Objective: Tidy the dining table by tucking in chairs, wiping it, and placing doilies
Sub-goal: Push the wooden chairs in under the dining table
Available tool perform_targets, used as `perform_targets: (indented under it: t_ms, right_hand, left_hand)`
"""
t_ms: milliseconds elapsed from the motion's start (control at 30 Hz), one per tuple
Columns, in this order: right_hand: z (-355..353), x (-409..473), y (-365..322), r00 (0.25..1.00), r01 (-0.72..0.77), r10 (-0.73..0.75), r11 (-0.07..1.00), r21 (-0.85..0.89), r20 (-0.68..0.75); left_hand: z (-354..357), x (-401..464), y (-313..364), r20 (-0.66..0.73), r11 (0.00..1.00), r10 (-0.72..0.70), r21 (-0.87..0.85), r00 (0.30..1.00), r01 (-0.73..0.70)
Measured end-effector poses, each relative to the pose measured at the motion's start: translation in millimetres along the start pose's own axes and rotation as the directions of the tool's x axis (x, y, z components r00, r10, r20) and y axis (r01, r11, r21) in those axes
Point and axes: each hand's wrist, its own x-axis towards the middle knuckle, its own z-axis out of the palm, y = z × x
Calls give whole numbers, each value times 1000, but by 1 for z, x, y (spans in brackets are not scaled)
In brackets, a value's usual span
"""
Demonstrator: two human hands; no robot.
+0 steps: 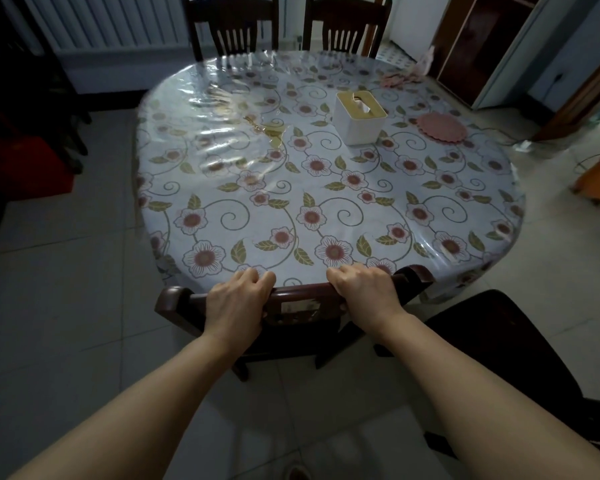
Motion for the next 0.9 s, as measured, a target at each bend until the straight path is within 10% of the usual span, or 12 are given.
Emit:
perform_targets:
  t_ms: [300,900]
  right_hand:
    - [-31,-21,-8,974,-136,126,990,39,190]
    - [-95,-269,80,748,-658,647,752,40,149]
  left_hand:
    - [-29,-6,24,195,996,-85,21,977,82]
    - [-82,-32,252,197,883,457,-215,868,-416]
